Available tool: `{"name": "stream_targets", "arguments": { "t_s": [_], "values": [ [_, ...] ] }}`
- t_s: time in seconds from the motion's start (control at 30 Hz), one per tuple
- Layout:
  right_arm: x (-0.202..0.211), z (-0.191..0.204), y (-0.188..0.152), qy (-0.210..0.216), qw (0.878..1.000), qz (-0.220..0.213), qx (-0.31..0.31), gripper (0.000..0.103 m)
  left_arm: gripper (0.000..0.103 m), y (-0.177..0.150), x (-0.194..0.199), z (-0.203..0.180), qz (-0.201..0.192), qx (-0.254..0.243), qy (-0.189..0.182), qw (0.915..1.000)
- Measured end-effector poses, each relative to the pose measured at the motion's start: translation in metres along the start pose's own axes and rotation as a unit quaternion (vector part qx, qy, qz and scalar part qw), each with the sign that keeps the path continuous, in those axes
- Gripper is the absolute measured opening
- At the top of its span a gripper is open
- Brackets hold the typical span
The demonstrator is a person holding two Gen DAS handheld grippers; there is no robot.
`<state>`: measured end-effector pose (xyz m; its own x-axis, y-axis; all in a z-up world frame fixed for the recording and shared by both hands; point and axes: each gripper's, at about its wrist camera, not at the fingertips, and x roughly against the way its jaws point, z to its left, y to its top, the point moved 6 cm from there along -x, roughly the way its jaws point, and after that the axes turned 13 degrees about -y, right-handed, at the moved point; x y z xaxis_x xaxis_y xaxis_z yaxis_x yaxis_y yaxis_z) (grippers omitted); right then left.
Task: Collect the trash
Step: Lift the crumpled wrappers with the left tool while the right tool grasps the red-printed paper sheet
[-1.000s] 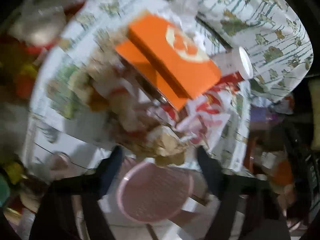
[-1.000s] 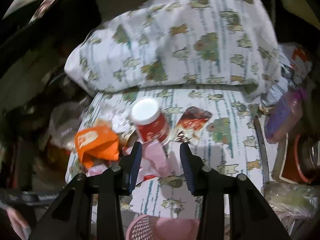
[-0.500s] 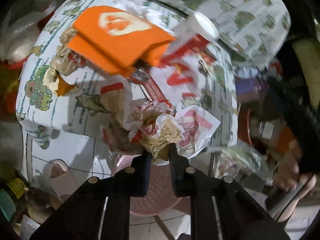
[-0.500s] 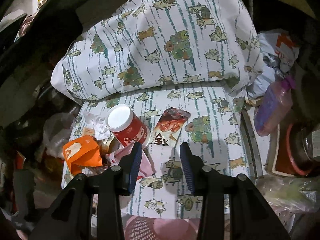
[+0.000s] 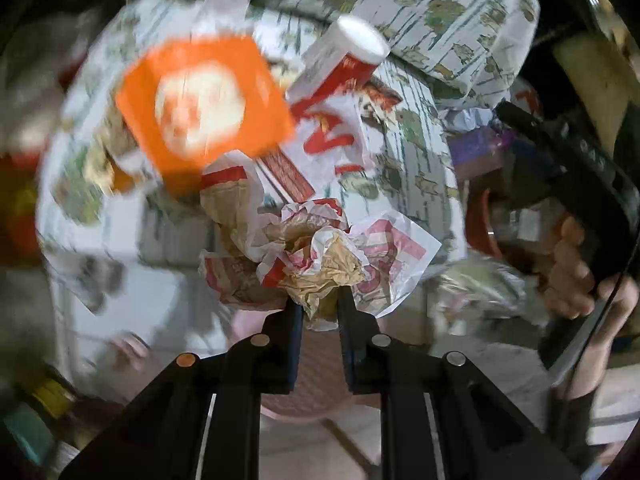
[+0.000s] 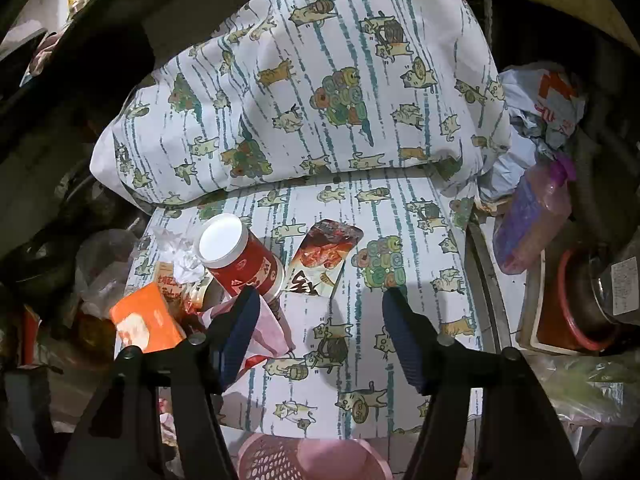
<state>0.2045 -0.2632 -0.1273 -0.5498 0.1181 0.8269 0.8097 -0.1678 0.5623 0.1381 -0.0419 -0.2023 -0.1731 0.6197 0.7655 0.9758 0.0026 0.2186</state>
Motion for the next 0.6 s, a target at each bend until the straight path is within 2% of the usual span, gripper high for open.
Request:
{"name": "stream_targets", "arguments": {
  "t_s": [0.13,0.27,0.37,0.43,0.5,0.6],
  "values": [
    [-0.002,0.005,0.0,0.0,1.0,0.002,0.007,0.065,0.018,0.002,0.001,0.003,0.006,0.013,-0.017,0.9998],
    [-0.003,0.01,-0.004,-0.006,1.0,0.001,0.022,0.065,0.018,0.004,0.0,0.017,0.002,0.027,0.006,0.9996],
    [-0.002,0.011,-0.005,-0.009,1.0,0.0,0.03,0.065,0.018,0.005,0.002,0.017,0.001,0.035,-0.008,0.9994],
    [0.0,0.012,-0.005,-0.005,1.0,0.0,0.03,0.065,0.018,0.004,0.012,0.007,-0.006,0.015,-0.024,0.9996],
    [0.002,0.012,-0.004,-0.003,1.0,-0.004,0.026,0.065,0.018,0.006,0.024,-0.01,-0.024,-0.015,-0.029,0.9992],
    [0.005,0.012,-0.001,-0.002,1.0,-0.009,0.019,0.067,0.018,0.018,0.056,-0.027,-0.081,-0.03,-0.036,0.9956]
  ]
}}
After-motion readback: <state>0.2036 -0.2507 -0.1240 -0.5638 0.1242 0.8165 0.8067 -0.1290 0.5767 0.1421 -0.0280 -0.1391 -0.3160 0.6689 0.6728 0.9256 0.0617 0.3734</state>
